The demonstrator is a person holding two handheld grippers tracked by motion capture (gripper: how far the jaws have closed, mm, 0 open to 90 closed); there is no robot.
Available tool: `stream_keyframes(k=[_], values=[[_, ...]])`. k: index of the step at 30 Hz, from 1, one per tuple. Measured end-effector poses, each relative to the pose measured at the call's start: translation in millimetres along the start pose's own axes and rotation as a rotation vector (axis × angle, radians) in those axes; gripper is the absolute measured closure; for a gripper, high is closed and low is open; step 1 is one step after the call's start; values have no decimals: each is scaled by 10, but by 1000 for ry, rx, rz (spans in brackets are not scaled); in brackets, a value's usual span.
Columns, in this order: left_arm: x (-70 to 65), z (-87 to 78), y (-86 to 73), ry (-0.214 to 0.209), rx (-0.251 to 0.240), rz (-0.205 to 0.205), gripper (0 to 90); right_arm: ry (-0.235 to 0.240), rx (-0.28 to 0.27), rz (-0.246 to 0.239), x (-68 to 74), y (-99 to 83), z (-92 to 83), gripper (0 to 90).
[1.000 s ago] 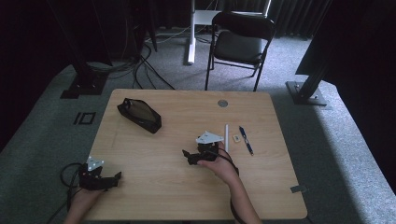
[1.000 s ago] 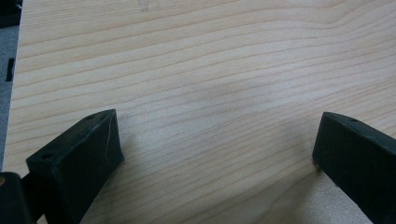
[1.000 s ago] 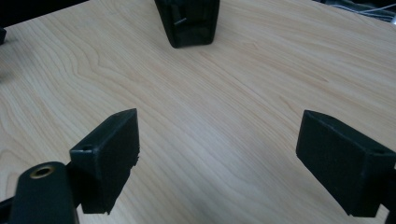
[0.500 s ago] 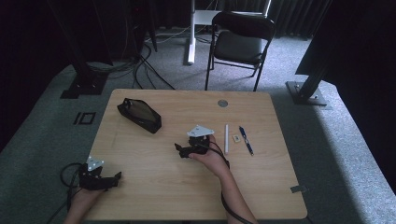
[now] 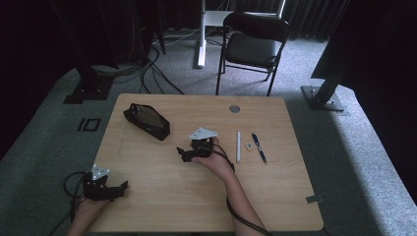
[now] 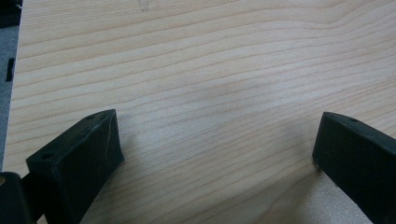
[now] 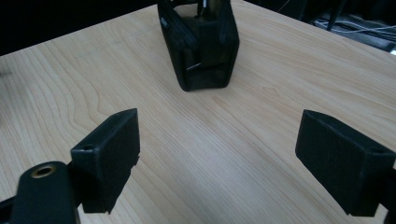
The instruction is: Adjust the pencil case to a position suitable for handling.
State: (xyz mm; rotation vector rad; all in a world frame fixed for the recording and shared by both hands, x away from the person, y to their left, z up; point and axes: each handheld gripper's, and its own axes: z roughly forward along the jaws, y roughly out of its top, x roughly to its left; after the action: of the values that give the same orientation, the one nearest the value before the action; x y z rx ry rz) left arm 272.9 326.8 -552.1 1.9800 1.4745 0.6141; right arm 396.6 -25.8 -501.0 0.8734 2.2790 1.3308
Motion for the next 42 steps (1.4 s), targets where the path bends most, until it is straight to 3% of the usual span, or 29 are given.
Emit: stream_keyframes(k=[9, 19, 20, 27, 31, 37, 40, 42], values=[[0, 0, 0, 0, 0, 0, 15, 23, -10, 21, 45, 72, 153, 139], [0, 0, 0, 0, 0, 0, 15, 23, -6, -5, 91, 170, 352, 154], [0, 0, 0, 0, 0, 0, 14, 21, -5, -9, 91, 186, 376, 195], [0, 0, 0, 0, 0, 0, 15, 19, -8, -4, 91, 229, 496, 220], [0, 0, 0, 0, -1, -1, 14, 16, -15, -27, 78, 281, 569, 308], [-1, 1, 0, 0, -1, -1, 15, 5, -39, -46, 63, 362, 623, 355], [-1, 1, 0, 0, -1, -1, 15, 5, -14, -26, 56, 391, 654, 431], [-1, 1, 0, 0, -1, -1, 14, -6, -15, -10, 63, 397, 681, 433]])
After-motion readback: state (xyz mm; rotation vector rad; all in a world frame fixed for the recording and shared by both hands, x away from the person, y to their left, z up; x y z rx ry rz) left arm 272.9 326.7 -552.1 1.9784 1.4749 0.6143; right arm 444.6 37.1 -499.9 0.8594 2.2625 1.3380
